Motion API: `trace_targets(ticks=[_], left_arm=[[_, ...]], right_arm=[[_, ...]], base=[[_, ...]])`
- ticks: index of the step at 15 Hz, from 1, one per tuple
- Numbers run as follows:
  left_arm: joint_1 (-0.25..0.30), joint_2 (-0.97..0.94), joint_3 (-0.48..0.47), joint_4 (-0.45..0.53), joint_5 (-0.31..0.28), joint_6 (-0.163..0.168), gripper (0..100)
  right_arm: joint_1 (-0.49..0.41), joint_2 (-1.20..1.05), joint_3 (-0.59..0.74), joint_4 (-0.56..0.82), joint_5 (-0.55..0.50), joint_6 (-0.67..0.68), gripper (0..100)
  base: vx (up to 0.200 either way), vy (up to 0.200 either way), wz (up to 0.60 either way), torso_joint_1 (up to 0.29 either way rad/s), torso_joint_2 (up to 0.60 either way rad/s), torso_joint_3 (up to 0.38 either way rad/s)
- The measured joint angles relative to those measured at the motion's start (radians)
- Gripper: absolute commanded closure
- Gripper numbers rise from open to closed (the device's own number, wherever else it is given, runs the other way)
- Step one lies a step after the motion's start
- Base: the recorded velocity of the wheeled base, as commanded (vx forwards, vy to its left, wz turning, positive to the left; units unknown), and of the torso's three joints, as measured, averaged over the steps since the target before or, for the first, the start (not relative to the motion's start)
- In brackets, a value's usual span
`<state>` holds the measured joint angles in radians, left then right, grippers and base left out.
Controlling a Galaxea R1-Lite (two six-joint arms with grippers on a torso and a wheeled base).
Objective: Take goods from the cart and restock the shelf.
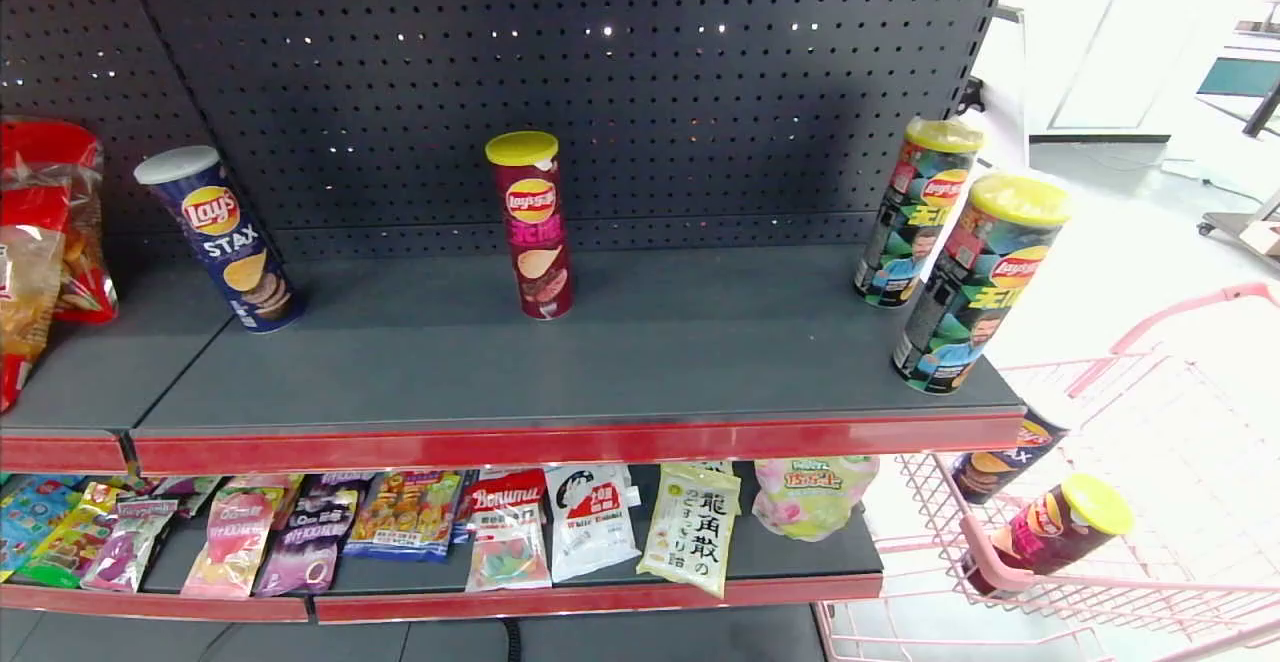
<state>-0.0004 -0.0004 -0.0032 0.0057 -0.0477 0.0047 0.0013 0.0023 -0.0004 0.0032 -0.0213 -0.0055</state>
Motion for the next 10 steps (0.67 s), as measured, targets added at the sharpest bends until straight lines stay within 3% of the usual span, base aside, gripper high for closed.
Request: trace_targets(ticks=[3, 9, 10], left_arm=[[0.0, 0.0, 0.001, 0.0, 0.0, 0.0, 0], [0.0, 0.0, 0.001, 0.0, 0.0, 0.0, 0], [0.0, 0.0, 0.001, 0.0, 0.0, 0.0, 0]], right_arm=[[0.0, 0.0, 0.0, 0.0, 0.0, 0.0, 0], [-0.001, 0.0, 0.0, 0.0, -0.001, 0.001, 0], [0.0, 0.0, 0.0, 0.0, -0.002, 0.001, 0]], base=[[0.0, -0.2, 0.0, 0.004, 0.01, 0.004], [0.0, 0.0, 0.0, 0.0, 0.0, 0.0], [0.0, -0.2, 0.0, 0.007, 0.0, 0.002]])
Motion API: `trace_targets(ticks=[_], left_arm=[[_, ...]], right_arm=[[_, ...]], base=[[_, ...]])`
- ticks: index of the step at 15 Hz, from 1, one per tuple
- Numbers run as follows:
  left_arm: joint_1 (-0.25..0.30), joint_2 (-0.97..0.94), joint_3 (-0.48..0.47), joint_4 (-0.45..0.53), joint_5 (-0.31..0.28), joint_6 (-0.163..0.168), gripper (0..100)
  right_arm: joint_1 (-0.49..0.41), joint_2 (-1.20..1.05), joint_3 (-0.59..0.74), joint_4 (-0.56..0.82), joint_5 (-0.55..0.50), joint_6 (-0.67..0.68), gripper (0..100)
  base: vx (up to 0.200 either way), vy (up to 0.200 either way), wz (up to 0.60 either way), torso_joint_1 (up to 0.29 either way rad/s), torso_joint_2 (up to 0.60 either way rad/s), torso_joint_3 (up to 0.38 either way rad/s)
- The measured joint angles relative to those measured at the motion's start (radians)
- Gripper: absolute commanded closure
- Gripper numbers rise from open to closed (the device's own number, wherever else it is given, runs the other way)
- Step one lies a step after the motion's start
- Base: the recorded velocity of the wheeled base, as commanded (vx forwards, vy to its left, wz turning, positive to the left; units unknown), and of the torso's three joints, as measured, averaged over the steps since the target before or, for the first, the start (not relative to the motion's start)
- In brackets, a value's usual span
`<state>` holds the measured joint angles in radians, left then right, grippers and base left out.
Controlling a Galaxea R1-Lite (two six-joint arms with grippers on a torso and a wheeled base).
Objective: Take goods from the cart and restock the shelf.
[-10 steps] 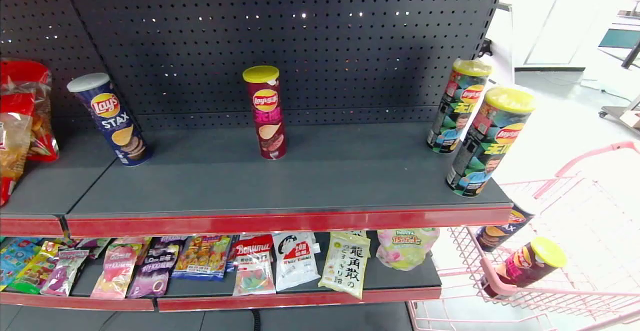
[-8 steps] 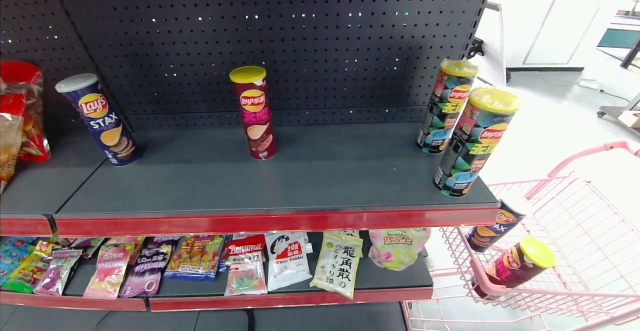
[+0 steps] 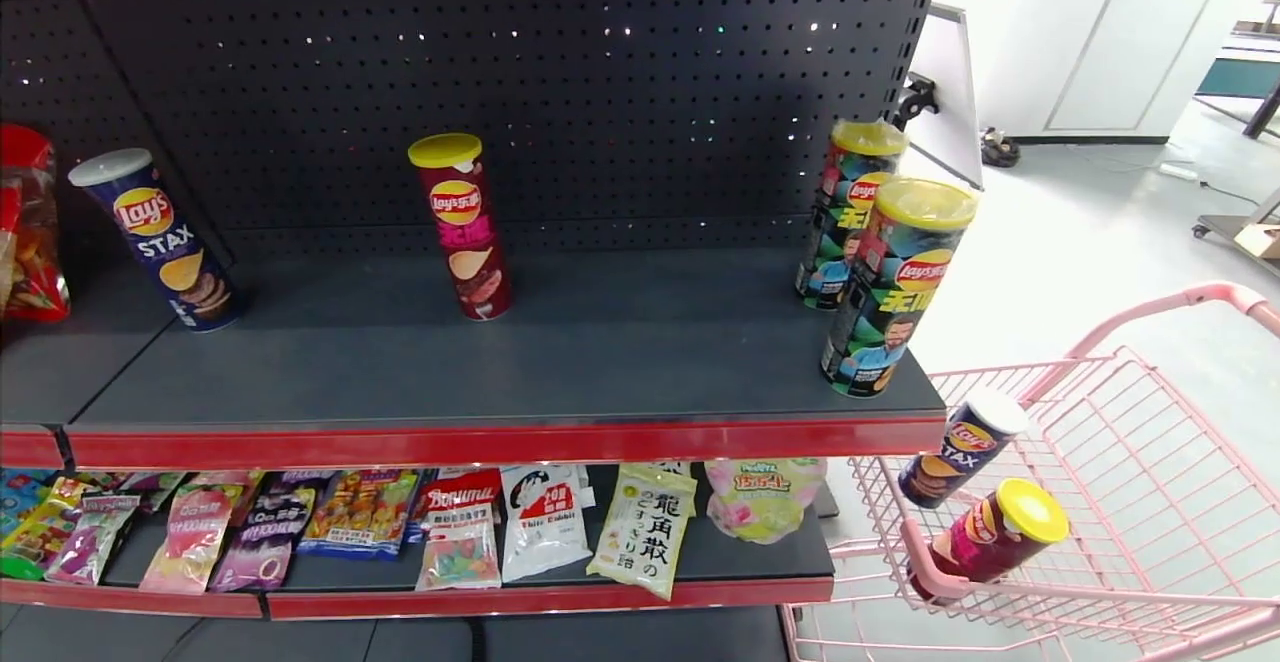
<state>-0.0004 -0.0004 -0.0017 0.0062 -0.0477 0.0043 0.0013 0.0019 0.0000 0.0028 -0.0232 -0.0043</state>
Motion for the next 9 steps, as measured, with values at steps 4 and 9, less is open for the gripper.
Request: trace_targets(ticks=[4, 9], left_arm=[[0.0, 0.0, -0.001, 0.001, 0.001, 0.0, 0], [-0.001, 0.0, 0.0, 0.0, 0.0, -0.001, 0]], right_arm=[[0.0, 0.0, 0.0, 0.0, 0.0, 0.0, 0], [-0.001, 0.0, 0.0, 0.0, 0.0, 0.0, 0]], base=[[0.0, -0.15, 0.0, 0.002, 0.0, 0.003], [0.0, 0.0, -0.36, 0.0, 0.0, 0.002]])
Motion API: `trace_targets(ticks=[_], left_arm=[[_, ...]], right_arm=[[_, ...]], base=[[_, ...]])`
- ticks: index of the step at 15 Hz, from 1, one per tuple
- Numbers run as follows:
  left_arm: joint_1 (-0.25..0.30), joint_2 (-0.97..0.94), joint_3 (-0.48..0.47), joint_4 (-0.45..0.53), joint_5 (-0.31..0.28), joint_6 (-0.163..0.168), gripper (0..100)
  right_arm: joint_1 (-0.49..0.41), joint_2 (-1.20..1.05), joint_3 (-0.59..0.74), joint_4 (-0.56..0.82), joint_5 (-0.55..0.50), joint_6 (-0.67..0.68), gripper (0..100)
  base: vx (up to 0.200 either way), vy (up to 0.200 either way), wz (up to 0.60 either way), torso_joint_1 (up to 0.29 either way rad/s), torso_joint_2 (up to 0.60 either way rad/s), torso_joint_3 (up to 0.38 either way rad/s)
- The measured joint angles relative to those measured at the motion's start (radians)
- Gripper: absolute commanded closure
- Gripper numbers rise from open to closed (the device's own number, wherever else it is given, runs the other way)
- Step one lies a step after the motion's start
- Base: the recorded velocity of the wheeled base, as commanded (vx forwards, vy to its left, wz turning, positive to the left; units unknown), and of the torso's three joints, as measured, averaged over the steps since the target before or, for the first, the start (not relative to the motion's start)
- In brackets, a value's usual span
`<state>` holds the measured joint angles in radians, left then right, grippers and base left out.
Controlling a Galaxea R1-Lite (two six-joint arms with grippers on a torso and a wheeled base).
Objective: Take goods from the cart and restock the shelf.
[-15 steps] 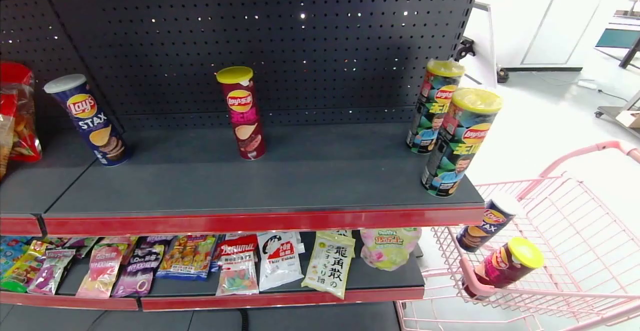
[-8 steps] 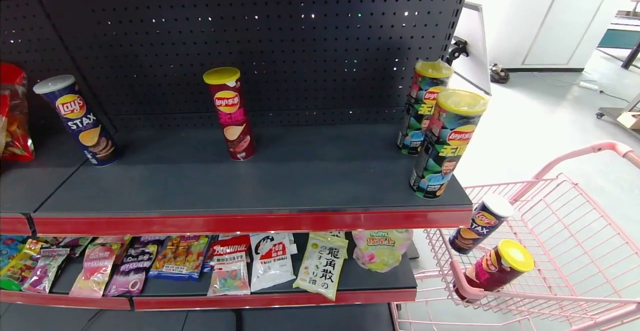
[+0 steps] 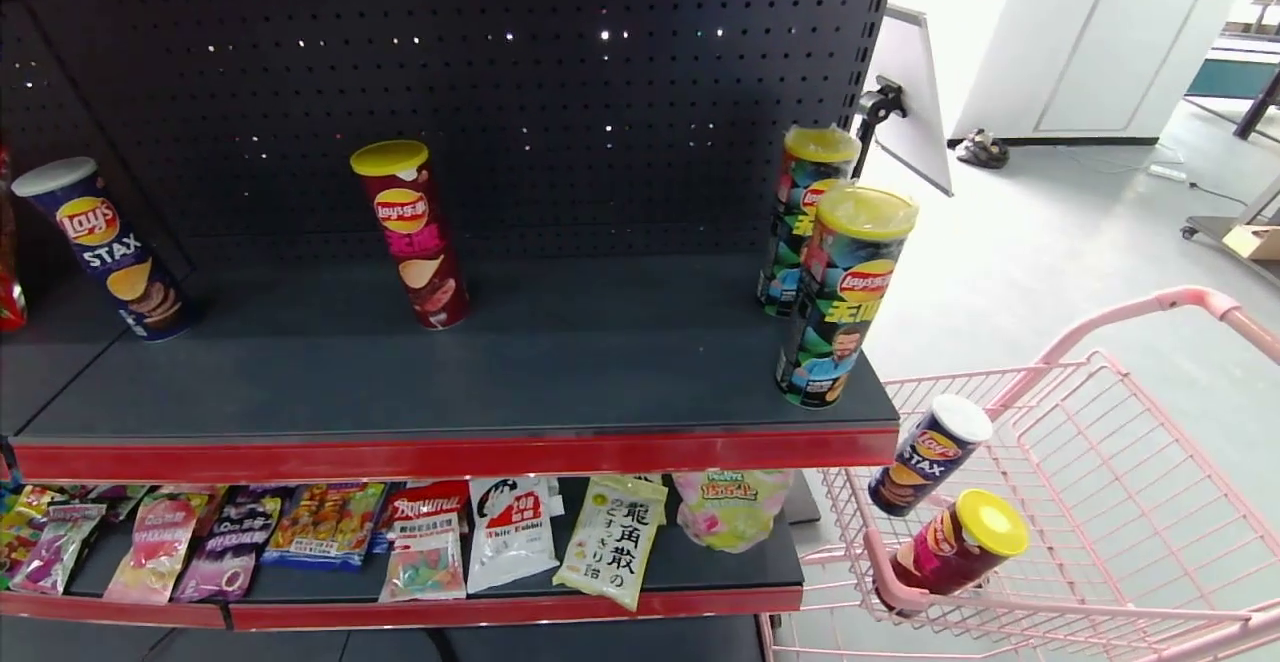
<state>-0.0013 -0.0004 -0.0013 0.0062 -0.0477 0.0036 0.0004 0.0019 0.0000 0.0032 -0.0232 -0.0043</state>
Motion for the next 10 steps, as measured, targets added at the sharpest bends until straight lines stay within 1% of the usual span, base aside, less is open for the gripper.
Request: trace_targets(ticks=[6, 10], left_arm=[[0.001, 0.0, -0.001, 0.0, 0.0, 0.0, 0], [0.0, 0.0, -0.001, -0.001, 0.0, 0.0, 0]], right_arm=[[0.001, 0.0, 0.0, 0.0, 0.0, 0.0, 0], [0.001, 0.0, 0.0, 0.001, 0.0, 0.0, 0]], base=[[0.0, 0.0, -0.6, 0.006, 0.0, -0.002], [0.0, 0.0, 0.0, 0.0, 0.0, 0.0]])
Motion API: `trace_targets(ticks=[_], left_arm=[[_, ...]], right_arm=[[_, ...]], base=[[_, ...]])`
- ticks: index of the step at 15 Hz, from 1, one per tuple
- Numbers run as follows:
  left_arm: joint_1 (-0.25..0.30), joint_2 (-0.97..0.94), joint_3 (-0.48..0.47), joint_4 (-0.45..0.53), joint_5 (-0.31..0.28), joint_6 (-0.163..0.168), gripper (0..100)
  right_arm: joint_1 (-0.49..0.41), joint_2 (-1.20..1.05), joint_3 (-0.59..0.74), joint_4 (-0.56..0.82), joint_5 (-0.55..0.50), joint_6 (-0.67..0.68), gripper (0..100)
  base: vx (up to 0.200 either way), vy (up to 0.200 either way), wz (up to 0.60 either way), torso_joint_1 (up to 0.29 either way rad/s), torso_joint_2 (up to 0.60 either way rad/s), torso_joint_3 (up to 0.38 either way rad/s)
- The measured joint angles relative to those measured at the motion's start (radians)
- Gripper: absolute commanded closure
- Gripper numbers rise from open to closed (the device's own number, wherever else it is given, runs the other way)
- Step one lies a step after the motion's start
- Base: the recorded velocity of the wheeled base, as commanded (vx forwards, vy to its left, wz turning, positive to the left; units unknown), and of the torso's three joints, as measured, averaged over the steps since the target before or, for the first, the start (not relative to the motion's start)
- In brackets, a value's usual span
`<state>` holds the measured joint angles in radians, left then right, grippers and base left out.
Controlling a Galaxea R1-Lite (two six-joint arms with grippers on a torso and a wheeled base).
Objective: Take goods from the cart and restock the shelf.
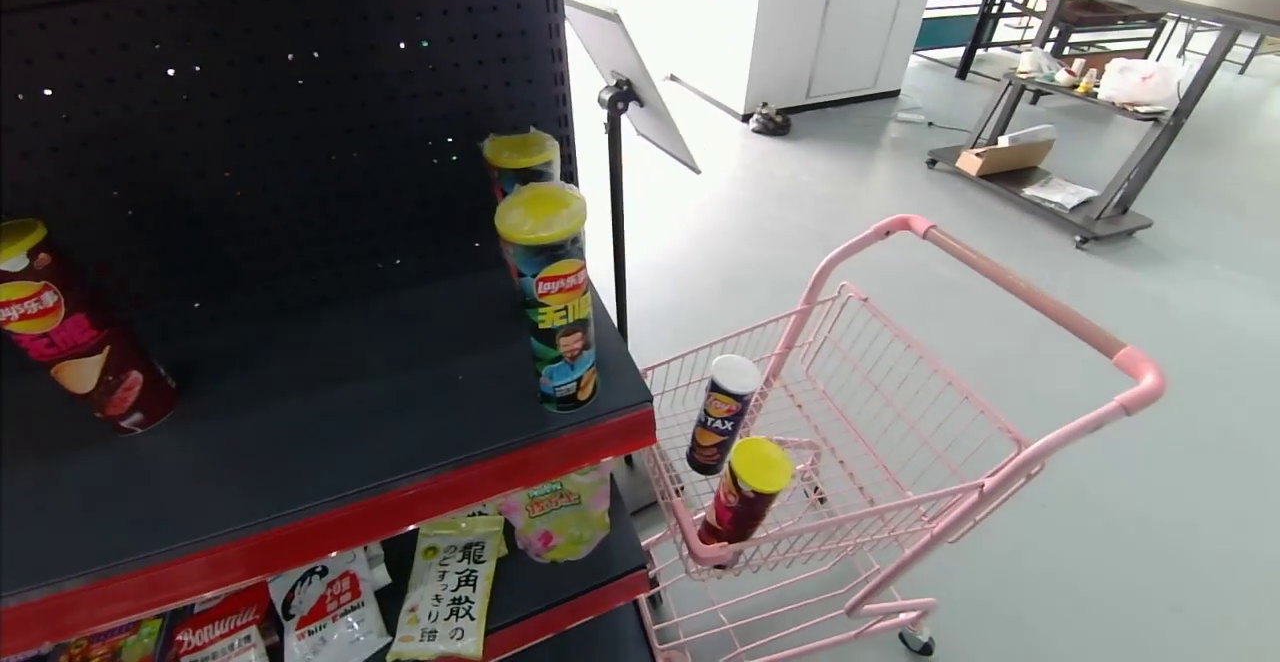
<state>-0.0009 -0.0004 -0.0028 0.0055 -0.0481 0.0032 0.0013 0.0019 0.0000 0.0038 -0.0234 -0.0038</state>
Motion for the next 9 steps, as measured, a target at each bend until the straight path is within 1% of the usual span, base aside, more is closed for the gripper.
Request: trace_targets(ticks=[2, 9], left_arm=[[0.0, 0.0, 0.001, 0.0, 0.0, 0.0, 0], [0.001, 0.0, 0.001, 0.001, 0.001, 0.0, 0]], right_arm=[[-0.001, 0.0, 0.0, -0.001, 0.001, 0.0, 0], [0.0, 0.0, 0.0, -0.001, 0.0, 0.003, 0]], base=[[0.0, 0.0, 0.0, -0.035, 0.08, 0.06], [0.0, 0.0, 0.0, -0.136, 0.35, 0.203]])
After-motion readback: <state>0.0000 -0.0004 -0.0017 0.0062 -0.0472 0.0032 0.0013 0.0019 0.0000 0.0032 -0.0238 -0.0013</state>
